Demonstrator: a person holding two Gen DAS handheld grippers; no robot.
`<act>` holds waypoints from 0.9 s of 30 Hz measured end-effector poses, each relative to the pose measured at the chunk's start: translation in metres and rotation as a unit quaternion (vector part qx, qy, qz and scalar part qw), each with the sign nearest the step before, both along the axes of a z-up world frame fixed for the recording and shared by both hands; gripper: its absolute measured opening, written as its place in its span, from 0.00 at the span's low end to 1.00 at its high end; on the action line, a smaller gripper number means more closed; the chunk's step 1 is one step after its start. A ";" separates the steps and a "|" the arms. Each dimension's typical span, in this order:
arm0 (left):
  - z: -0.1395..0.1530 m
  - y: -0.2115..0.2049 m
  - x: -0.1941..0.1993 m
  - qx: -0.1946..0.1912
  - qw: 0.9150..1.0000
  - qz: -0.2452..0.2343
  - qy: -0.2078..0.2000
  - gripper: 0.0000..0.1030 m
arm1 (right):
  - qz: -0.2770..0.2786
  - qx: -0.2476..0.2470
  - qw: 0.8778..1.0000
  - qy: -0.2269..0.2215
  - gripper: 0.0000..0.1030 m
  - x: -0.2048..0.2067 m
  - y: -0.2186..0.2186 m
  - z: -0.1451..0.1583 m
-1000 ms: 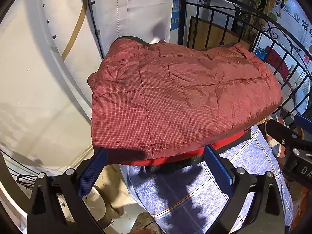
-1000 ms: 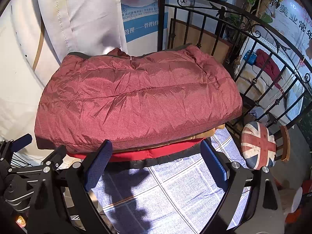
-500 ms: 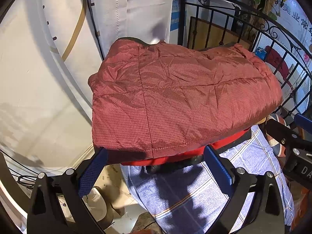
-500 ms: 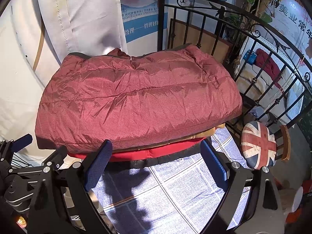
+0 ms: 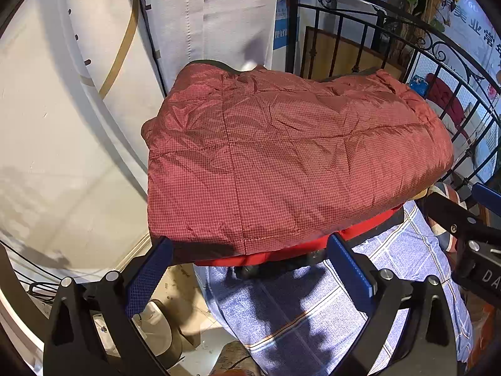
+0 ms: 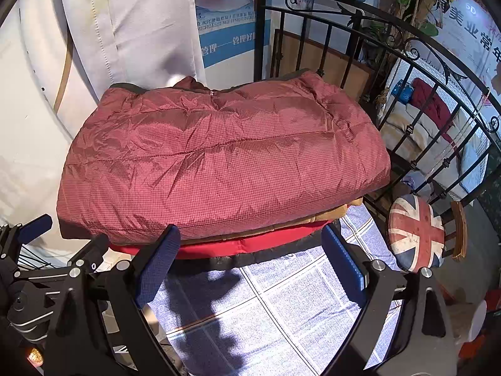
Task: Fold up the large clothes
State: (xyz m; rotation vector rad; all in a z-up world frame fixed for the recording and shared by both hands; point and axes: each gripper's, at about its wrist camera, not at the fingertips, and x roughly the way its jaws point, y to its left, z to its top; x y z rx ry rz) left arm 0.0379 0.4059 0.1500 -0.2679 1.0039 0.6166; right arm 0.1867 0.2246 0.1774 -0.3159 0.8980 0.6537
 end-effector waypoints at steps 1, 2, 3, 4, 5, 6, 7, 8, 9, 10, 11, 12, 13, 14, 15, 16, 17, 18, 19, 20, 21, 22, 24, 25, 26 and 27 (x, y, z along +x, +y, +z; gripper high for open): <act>0.000 0.000 0.000 0.000 1.000 0.000 0.000 0.94 | 0.000 0.000 1.000 0.000 0.88 0.000 0.000 0.000; 0.000 0.000 0.000 0.000 1.000 0.000 0.000 0.94 | 0.000 0.001 1.000 0.000 0.88 0.001 0.000 0.000; 0.000 0.000 0.000 0.000 1.000 0.000 0.000 0.94 | 0.000 0.001 1.000 0.000 0.88 0.000 0.000 0.000; 0.000 0.000 0.000 0.000 1.000 0.000 0.000 0.94 | 0.000 0.001 1.000 0.000 0.88 0.000 0.000 0.000; 0.000 0.000 -0.001 0.000 1.000 0.000 0.000 0.94 | 0.000 0.001 1.000 0.000 0.88 0.000 0.000 0.000; 0.000 0.000 -0.001 0.001 1.000 0.000 0.000 0.94 | 0.000 0.001 1.000 0.000 0.88 0.000 0.000 0.000; 0.000 0.000 0.000 0.001 1.000 0.000 0.000 0.94 | 0.001 0.001 1.000 0.000 0.88 0.000 0.000 0.000; 0.000 0.000 0.000 -0.002 1.000 -0.001 0.000 0.94 | 0.000 0.000 1.000 0.000 0.88 0.000 0.000 0.000; -0.001 0.001 0.000 -0.005 1.000 -0.002 0.000 0.94 | 0.000 0.000 1.000 0.000 0.88 0.000 0.000 0.000; -0.001 0.001 0.000 -0.007 1.000 -0.002 -0.001 0.94 | 0.000 0.001 1.000 0.001 0.88 0.001 0.000 0.000; -0.001 0.001 0.000 -0.010 1.000 -0.004 -0.004 0.94 | 0.000 0.001 1.000 0.001 0.88 0.000 0.000 0.000; -0.002 0.002 0.000 -0.014 1.000 -0.005 -0.007 0.94 | 0.000 0.001 1.000 0.001 0.88 0.000 -0.001 -0.001; -0.002 0.002 0.000 -0.016 1.000 -0.006 -0.012 0.94 | 0.000 0.001 1.000 0.001 0.88 0.000 -0.001 -0.001; -0.002 0.002 -0.002 -0.018 1.000 -0.006 -0.019 0.94 | 0.000 0.001 1.000 0.002 0.88 0.000 -0.001 -0.001; -0.002 0.002 -0.002 -0.017 1.000 -0.003 -0.021 0.94 | 0.000 0.001 1.000 0.002 0.88 0.001 -0.001 -0.001; -0.002 0.002 -0.002 -0.013 1.000 -0.001 -0.020 0.94 | 0.000 0.001 1.000 0.002 0.88 0.000 -0.001 -0.001; -0.002 0.002 -0.002 -0.011 1.000 -0.003 -0.021 0.94 | 0.000 0.002 1.000 0.002 0.88 0.000 -0.001 -0.002; -0.002 0.001 -0.002 -0.010 1.000 -0.005 -0.022 0.94 | 0.000 0.002 1.000 0.003 0.88 0.000 -0.001 -0.002; -0.002 0.001 -0.001 -0.009 1.000 -0.006 -0.023 0.94 | 0.000 0.002 1.000 0.003 0.88 0.000 -0.001 -0.002; -0.001 0.001 -0.001 -0.007 1.000 -0.003 -0.023 0.94 | 0.000 0.002 1.000 0.002 0.88 0.000 0.000 -0.002; -0.001 0.001 -0.002 -0.004 1.000 0.001 -0.023 0.94 | -0.001 0.002 1.000 0.003 0.88 0.001 -0.001 -0.002; 0.000 0.001 -0.002 -0.002 1.000 0.001 -0.025 0.94 | -0.001 0.003 1.000 0.003 0.88 0.000 0.000 -0.003; 0.000 0.002 -0.001 -0.004 1.000 0.001 -0.022 0.94 | -0.001 0.003 1.000 0.003 0.88 0.001 -0.001 -0.002; 0.000 0.003 0.001 -0.009 1.000 0.005 -0.017 0.94 | -0.001 0.004 1.000 0.003 0.88 0.001 -0.001 -0.002; -0.001 0.004 0.001 -0.013 1.000 0.009 -0.013 0.94 | -0.001 0.005 1.000 0.003 0.88 0.001 -0.001 -0.002; -0.002 0.005 0.001 -0.017 1.000 0.012 -0.009 0.94 | -0.001 0.005 1.000 0.003 0.88 0.001 -0.001 -0.002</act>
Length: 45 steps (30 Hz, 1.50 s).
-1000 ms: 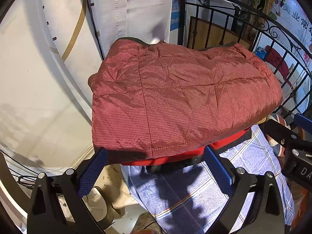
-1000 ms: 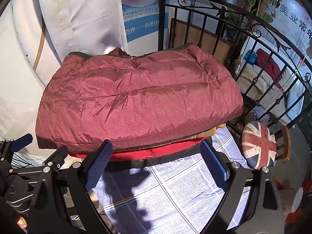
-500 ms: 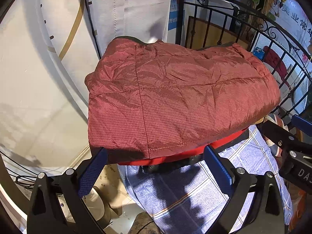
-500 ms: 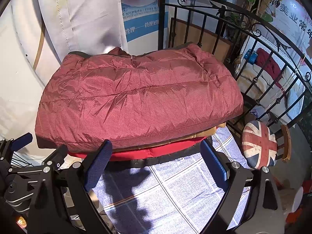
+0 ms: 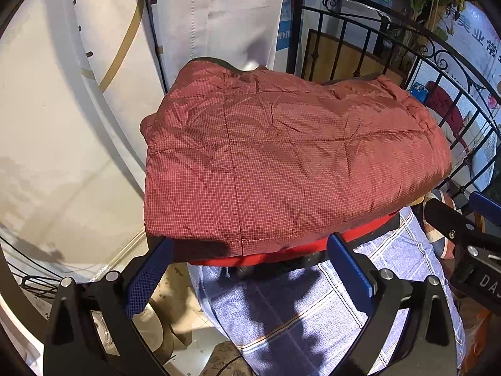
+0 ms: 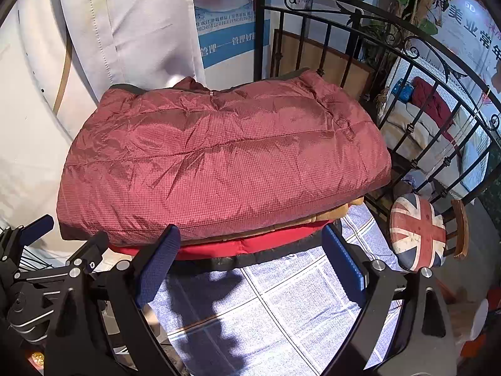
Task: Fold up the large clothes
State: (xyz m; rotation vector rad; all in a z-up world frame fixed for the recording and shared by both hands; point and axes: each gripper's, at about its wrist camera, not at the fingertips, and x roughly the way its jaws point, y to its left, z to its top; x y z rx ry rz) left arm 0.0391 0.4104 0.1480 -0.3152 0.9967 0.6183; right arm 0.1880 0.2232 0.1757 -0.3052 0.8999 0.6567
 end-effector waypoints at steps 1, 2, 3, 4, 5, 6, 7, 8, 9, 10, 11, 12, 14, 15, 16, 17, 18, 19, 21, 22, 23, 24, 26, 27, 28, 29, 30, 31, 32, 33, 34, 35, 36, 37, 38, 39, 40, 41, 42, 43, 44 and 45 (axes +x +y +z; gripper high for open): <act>-0.001 0.001 0.001 -0.002 1.000 0.001 0.006 0.94 | 0.000 0.000 1.000 0.000 0.88 0.000 0.000 0.000; -0.002 0.000 0.001 -0.002 1.000 0.001 0.010 0.94 | -0.001 0.000 1.000 0.000 0.88 0.000 0.000 0.000; -0.003 0.000 0.001 0.000 1.000 0.002 0.013 0.94 | 0.000 0.000 1.000 0.000 0.88 0.000 -0.001 0.001; -0.003 0.000 0.001 0.001 1.000 0.003 0.013 0.94 | 0.000 0.000 1.000 0.000 0.88 0.000 -0.001 0.001; -0.003 -0.001 0.000 0.002 1.000 0.003 0.012 0.94 | -0.001 0.000 1.000 0.000 0.88 -0.001 -0.001 0.001; -0.003 -0.001 0.000 0.002 1.000 0.002 0.011 0.94 | -0.001 0.001 1.000 -0.001 0.88 -0.001 -0.001 0.001; -0.003 -0.002 0.000 0.005 1.000 0.002 0.011 0.94 | 0.000 0.000 1.000 -0.001 0.88 -0.001 -0.001 0.001; -0.002 -0.002 -0.001 0.008 1.000 0.002 0.012 0.94 | 0.000 0.000 1.000 -0.001 0.88 -0.001 -0.001 0.001; -0.002 -0.002 0.000 0.009 1.000 0.002 0.013 0.94 | 0.000 0.000 1.000 -0.001 0.88 -0.001 -0.001 0.001; -0.002 -0.003 0.000 0.009 1.000 0.001 0.012 0.94 | 0.000 -0.001 1.000 0.000 0.88 -0.001 -0.001 0.001; -0.002 -0.003 -0.001 0.009 1.000 0.001 0.012 0.94 | 0.000 -0.001 1.000 0.000 0.88 -0.001 -0.001 0.001; -0.002 -0.003 0.000 0.010 1.000 0.001 0.012 0.94 | 0.000 0.000 1.000 0.000 0.88 -0.001 -0.001 0.001; -0.002 -0.004 0.000 0.014 1.000 0.000 0.014 0.94 | 0.001 0.000 1.000 0.000 0.88 -0.001 -0.001 0.001; -0.002 -0.005 0.000 0.016 1.000 0.000 0.015 0.94 | 0.001 0.000 1.000 0.000 0.88 -0.001 -0.001 0.001; -0.001 -0.005 0.000 0.017 1.000 0.001 0.016 0.94 | 0.001 0.000 1.000 0.000 0.88 -0.001 -0.001 0.001; -0.001 -0.005 0.000 0.019 1.000 0.001 0.016 0.94 | 0.000 0.000 1.000 0.000 0.88 -0.001 -0.002 0.001; -0.001 -0.005 0.000 0.019 1.000 0.001 0.016 0.94 | 0.000 0.000 1.000 0.000 0.88 -0.001 -0.002 0.001; -0.001 -0.006 0.000 0.019 1.000 0.000 0.015 0.94 | 0.000 0.000 1.000 0.000 0.88 -0.001 -0.001 0.001; 0.000 -0.006 0.000 0.020 1.000 0.000 0.016 0.94 | 0.000 0.000 1.000 0.000 0.88 -0.001 -0.002 0.001; 0.000 -0.006 0.000 0.020 1.000 -0.001 0.015 0.94 | -0.001 0.000 1.000 0.000 0.88 -0.002 -0.002 0.001; 0.000 -0.006 0.000 0.019 1.000 -0.001 0.016 0.94 | -0.002 0.001 1.000 0.000 0.88 -0.001 -0.002 0.001; 0.000 -0.006 0.000 0.019 1.000 -0.001 0.016 0.94 | -0.002 0.001 1.000 0.000 0.88 -0.002 -0.002 0.001; 0.000 -0.006 0.000 0.019 1.000 -0.001 0.016 0.94 | -0.003 0.001 1.000 0.000 0.88 -0.001 -0.002 0.001; 0.000 -0.006 0.000 0.020 1.000 -0.001 0.016 0.94 | -0.003 0.002 1.000 0.000 0.88 -0.001 -0.002 0.001; 0.000 -0.007 0.000 0.020 1.000 -0.002 0.017 0.94 | -0.004 0.002 1.000 0.000 0.88 -0.001 -0.002 0.000; 0.000 -0.007 0.000 0.021 1.000 -0.002 0.018 0.94 | -0.004 0.002 1.000 0.000 0.88 0.000 -0.002 0.000; 0.000 -0.007 0.000 0.022 1.000 -0.003 0.018 0.94 | -0.002 0.002 1.000 0.000 0.88 0.000 -0.003 0.000; 0.000 -0.007 0.000 0.021 1.000 -0.003 0.018 0.94 | -0.002 0.002 1.000 -0.001 0.88 0.000 -0.002 0.000; -0.001 -0.007 0.000 0.021 1.000 -0.003 0.018 0.94 | -0.002 0.002 1.000 0.000 0.88 0.000 -0.003 0.000; -0.001 -0.007 0.000 0.021 1.000 -0.003 0.018 0.94 | -0.002 0.002 1.000 0.000 0.88 0.000 -0.003 0.000; -0.001 -0.007 0.001 0.021 1.000 -0.003 0.018 0.94 | -0.002 0.001 1.000 0.000 0.88 0.000 -0.002 0.000; -0.001 -0.007 0.001 0.021 1.000 -0.003 0.018 0.94 | -0.002 0.001 1.000 0.000 0.88 0.000 -0.002 0.000; -0.001 -0.007 0.000 0.021 1.000 -0.002 0.018 0.94 | -0.002 0.000 1.000 0.000 0.88 0.000 -0.002 0.000; -0.001 -0.007 0.001 0.020 1.000 -0.002 0.018 0.94 | -0.002 0.000 1.000 0.001 0.88 0.001 -0.002 0.000; -0.001 -0.007 0.000 0.021 1.000 -0.003 0.018 0.94 | -0.002 0.000 1.000 0.001 0.88 0.001 -0.002 0.000; -0.001 -0.007 0.000 0.022 1.000 -0.003 0.018 0.94 | -0.002 0.000 1.000 0.000 0.88 0.000 -0.001 0.000; -0.001 -0.007 0.000 0.021 1.000 -0.002 0.019 0.94 | -0.002 0.000 1.000 0.000 0.88 0.001 -0.002 0.000; -0.001 -0.006 0.001 0.022 1.000 -0.003 0.019 0.94 | -0.003 0.000 1.000 0.001 0.88 0.001 -0.002 0.000; -0.002 -0.006 0.001 0.021 1.000 -0.004 0.019 0.94 | -0.003 0.000 1.000 0.001 0.88 0.000 -0.002 0.000; -0.002 -0.007 0.001 0.021 1.000 -0.005 0.019 0.94 | -0.003 0.000 1.000 0.001 0.88 0.000 -0.002 0.000; -0.002 -0.007 0.002 0.019 1.000 -0.007 0.019 0.94 | -0.003 0.001 1.000 0.000 0.88 0.000 -0.002 0.000; -0.002 -0.007 0.002 0.020 1.000 -0.008 0.019 0.94 | -0.004 0.001 1.000 0.000 0.88 0.000 -0.002 0.000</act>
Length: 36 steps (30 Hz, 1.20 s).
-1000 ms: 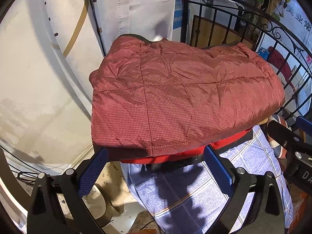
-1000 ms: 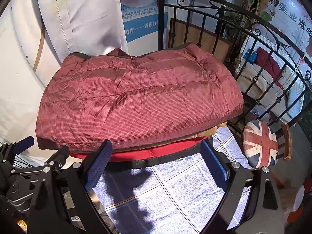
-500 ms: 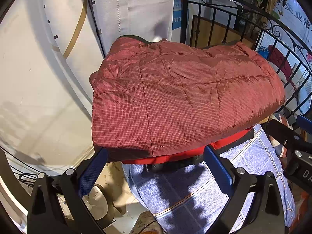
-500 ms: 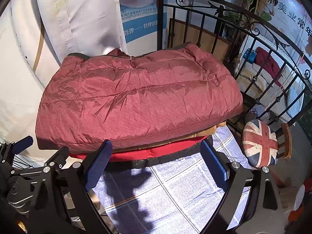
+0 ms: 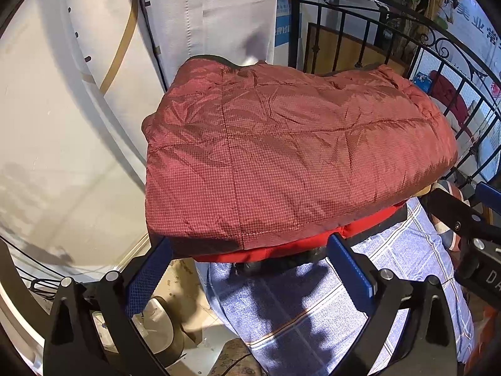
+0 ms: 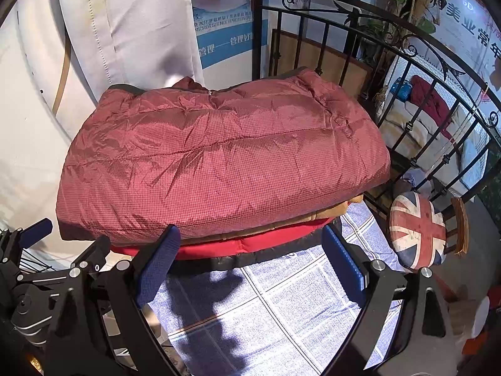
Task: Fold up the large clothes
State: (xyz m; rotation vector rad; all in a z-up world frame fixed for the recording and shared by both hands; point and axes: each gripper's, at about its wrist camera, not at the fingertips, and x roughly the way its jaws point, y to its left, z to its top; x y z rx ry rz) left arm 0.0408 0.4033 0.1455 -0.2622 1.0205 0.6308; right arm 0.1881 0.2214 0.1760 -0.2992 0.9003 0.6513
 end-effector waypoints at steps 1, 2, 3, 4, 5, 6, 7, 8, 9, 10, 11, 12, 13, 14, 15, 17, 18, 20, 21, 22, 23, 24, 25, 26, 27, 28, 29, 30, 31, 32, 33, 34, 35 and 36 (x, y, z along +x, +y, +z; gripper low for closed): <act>0.000 -0.001 0.000 0.003 1.000 -0.001 0.000 0.94 | 0.000 0.000 1.000 0.000 0.88 0.000 0.000 0.000; 0.000 -0.002 0.001 0.008 1.000 -0.002 0.002 0.94 | -0.001 0.001 1.000 0.000 0.88 0.000 0.000 0.000; 0.000 -0.003 0.001 0.015 1.000 -0.002 0.006 0.94 | -0.001 0.002 1.000 -0.001 0.88 -0.001 0.000 0.000; -0.001 -0.006 0.003 0.025 1.000 -0.003 0.012 0.94 | -0.002 0.003 1.000 -0.002 0.88 -0.001 -0.001 0.000; -0.001 -0.008 0.003 0.033 0.999 -0.004 0.016 0.94 | -0.003 0.005 1.000 -0.002 0.88 -0.002 -0.001 0.001; -0.001 -0.010 0.004 0.040 0.999 -0.006 0.021 0.94 | -0.003 0.007 1.000 -0.002 0.88 -0.002 -0.001 0.001; -0.002 -0.012 0.004 0.045 0.999 -0.008 0.024 0.94 | -0.005 0.008 1.000 -0.003 0.88 -0.003 -0.002 0.001; -0.002 -0.014 0.004 0.047 0.999 -0.012 0.026 0.94 | -0.008 0.010 1.000 -0.005 0.88 -0.003 -0.003 0.001; -0.003 -0.015 0.004 0.046 0.999 -0.014 0.025 0.94 | -0.011 0.013 1.000 -0.006 0.88 -0.003 -0.004 0.001; -0.003 -0.015 0.003 0.044 0.999 -0.014 0.024 0.94 | -0.014 0.016 1.000 -0.007 0.88 -0.004 -0.005 0.001; -0.003 -0.016 0.003 0.042 0.999 -0.015 0.023 0.94 | -0.016 0.018 1.000 -0.007 0.88 -0.004 -0.006 0.001; -0.003 -0.016 0.002 0.042 0.999 -0.016 0.023 0.94 | -0.019 0.020 1.000 -0.005 0.88 -0.004 -0.007 0.000; -0.003 -0.016 0.003 0.043 0.999 -0.017 0.023 0.94 | -0.020 0.021 1.000 -0.005 0.88 -0.004 -0.007 0.000; -0.003 -0.017 0.003 0.045 0.999 -0.019 0.023 0.94 | -0.020 0.021 1.000 -0.004 0.88 -0.004 -0.007 -0.001; -0.003 -0.018 0.003 0.046 0.998 -0.020 0.023 0.94 | -0.020 0.020 1.000 -0.004 0.88 -0.004 -0.008 -0.001; -0.003 -0.020 0.003 0.045 0.998 -0.022 0.022 0.94 | -0.021 0.020 1.000 -0.005 0.88 -0.005 -0.008 -0.002; -0.003 -0.021 0.003 0.044 0.999 -0.024 0.022 0.94 | -0.020 0.020 1.000 -0.004 0.88 -0.005 -0.008 -0.002; -0.004 -0.022 0.003 0.044 0.999 -0.024 0.022 0.94 | -0.020 0.022 1.000 -0.004 0.88 -0.006 -0.008 -0.002; -0.004 -0.023 0.002 0.046 0.998 -0.025 0.018 0.94 | -0.020 0.022 1.000 -0.004 0.88 -0.006 -0.008 -0.002; -0.003 -0.024 0.001 0.045 0.999 -0.027 0.013 0.94 | -0.020 0.022 1.000 -0.005 0.88 -0.007 -0.008 -0.002; -0.003 -0.024 0.000 0.045 0.999 -0.028 0.006 0.94 | -0.020 0.023 1.000 -0.005 0.88 -0.007 -0.008 -0.002; -0.003 -0.024 -0.001 0.045 0.999 -0.029 0.002 0.94 | -0.020 0.022 1.000 -0.004 0.88 -0.007 -0.008 -0.003; -0.003 -0.024 -0.001 0.045 0.999 -0.029 0.000 0.94 | -0.019 0.021 1.000 -0.003 0.88 -0.007 -0.008 -0.003; -0.003 -0.024 -0.001 0.044 0.999 -0.029 0.001 0.94 | -0.019 0.021 1.000 -0.004 0.88 -0.007 -0.009 -0.002; -0.003 -0.023 0.000 0.043 0.999 -0.028 0.000 0.94 | -0.020 0.022 1.000 -0.005 0.88 -0.008 -0.009 -0.002; -0.003 -0.022 0.000 0.039 0.999 -0.025 -0.001 0.94 | -0.020 0.022 1.000 -0.005 0.88 -0.008 -0.009 -0.002; -0.003 -0.021 0.000 0.034 0.999 -0.022 -0.001 0.94 | -0.020 0.023 1.000 -0.005 0.88 -0.008 -0.009 -0.002; -0.003 -0.020 -0.001 0.028 0.999 -0.019 0.000 0.94 | -0.020 0.022 1.000 -0.005 0.88 -0.008 -0.009 -0.002; -0.003 -0.019 0.000 0.023 1.000 -0.017 0.001 0.94 | -0.020 0.023 1.000 -0.006 0.88 -0.008 -0.009 -0.002; -0.003 -0.019 0.000 0.025 1.000 -0.016 0.002 0.94 | -0.020 0.024 0.999 -0.007 0.88 -0.008 -0.009 -0.001; -0.003 -0.020 -0.001 0.031 0.999 -0.016 0.003 0.94 | -0.020 0.025 0.999 -0.007 0.88 -0.008 -0.009 0.000; -0.002 -0.021 -0.001 0.039 0.999 -0.018 0.004 0.94 | -0.021 0.025 0.999 -0.007 0.88 -0.009 -0.009 0.000; -0.001 -0.023 -0.001 0.043 0.999 -0.019 0.004 0.94 | -0.021 0.026 0.999 -0.008 0.88 -0.009 -0.009 0.000; -0.001 -0.023 -0.001 0.042 0.999 -0.021 0.003 0.94 | -0.021 0.027 0.999 -0.008 0.88 -0.009 -0.009 0.001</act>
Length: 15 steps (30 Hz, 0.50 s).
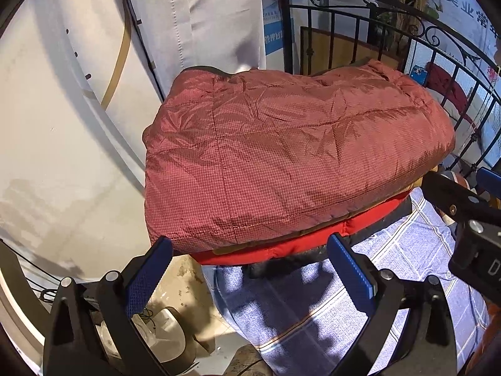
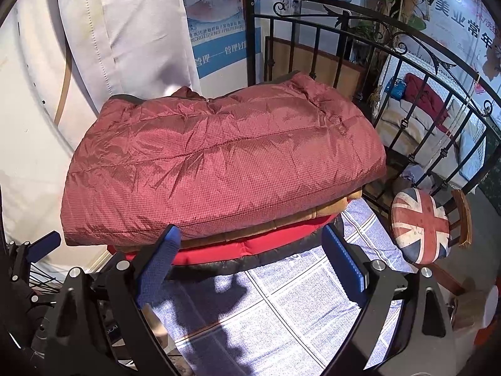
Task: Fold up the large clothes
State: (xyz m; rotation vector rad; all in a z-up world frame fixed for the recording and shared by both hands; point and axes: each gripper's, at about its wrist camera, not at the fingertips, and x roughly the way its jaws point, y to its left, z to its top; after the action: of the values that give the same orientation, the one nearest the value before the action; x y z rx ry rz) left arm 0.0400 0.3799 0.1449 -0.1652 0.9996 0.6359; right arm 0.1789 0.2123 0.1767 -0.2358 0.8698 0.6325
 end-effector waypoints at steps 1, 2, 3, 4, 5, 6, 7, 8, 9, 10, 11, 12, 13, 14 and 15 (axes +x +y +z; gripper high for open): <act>0.001 0.000 0.000 -0.003 1.000 -0.001 -0.001 0.94 | 0.000 0.001 1.000 0.000 0.88 0.000 0.000 0.000; 0.001 0.000 -0.001 -0.005 1.000 -0.001 -0.003 0.94 | 0.000 0.001 1.000 -0.001 0.88 -0.001 0.000 0.000; 0.002 -0.001 -0.001 -0.005 1.000 -0.001 -0.005 0.94 | 0.001 0.002 1.000 -0.001 0.88 -0.001 0.000 0.001; 0.002 -0.001 -0.001 -0.002 1.000 -0.001 -0.005 0.94 | 0.001 0.002 1.000 -0.001 0.88 -0.001 0.001 0.001; 0.003 -0.001 -0.001 0.000 1.000 -0.001 -0.005 0.94 | 0.001 0.002 1.000 -0.002 0.88 -0.002 0.001 0.001; 0.003 -0.002 -0.001 0.001 1.000 -0.002 -0.005 0.94 | 0.001 0.003 1.000 -0.003 0.88 -0.002 0.001 0.001; 0.003 -0.001 -0.001 0.000 1.000 -0.002 -0.005 0.94 | 0.001 0.004 1.000 -0.003 0.88 -0.003 0.001 0.001; 0.002 -0.001 -0.002 0.000 1.000 -0.001 -0.005 0.94 | 0.001 0.005 1.000 -0.003 0.88 -0.003 0.001 0.002; 0.002 -0.001 -0.002 0.000 1.000 0.000 -0.004 0.94 | 0.001 0.005 1.000 -0.003 0.88 -0.003 0.001 0.002; 0.002 -0.001 -0.002 0.000 1.000 0.001 -0.003 0.94 | 0.001 0.006 1.000 -0.004 0.88 -0.003 0.000 0.002; 0.002 0.000 -0.002 0.000 1.000 0.001 -0.003 0.94 | 0.000 0.006 1.000 -0.003 0.88 -0.003 0.000 0.002; 0.002 0.000 -0.002 0.000 1.000 0.002 -0.002 0.94 | 0.000 0.005 1.000 -0.003 0.88 -0.003 0.000 0.001; 0.002 0.000 -0.003 0.001 1.000 0.002 -0.002 0.94 | 0.001 0.005 1.000 -0.003 0.88 -0.003 -0.001 0.001; 0.001 0.000 -0.003 0.000 1.000 0.001 -0.002 0.94 | 0.001 0.006 1.000 -0.003 0.88 -0.004 -0.001 0.001; 0.002 0.000 -0.003 0.001 1.000 0.001 -0.002 0.94 | 0.001 0.006 1.000 -0.003 0.88 -0.004 -0.001 0.001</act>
State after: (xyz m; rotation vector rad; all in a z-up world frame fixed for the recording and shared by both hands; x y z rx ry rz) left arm 0.0372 0.3798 0.1464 -0.1655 0.9942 0.6378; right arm 0.1750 0.2118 0.1778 -0.2280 0.8607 0.6378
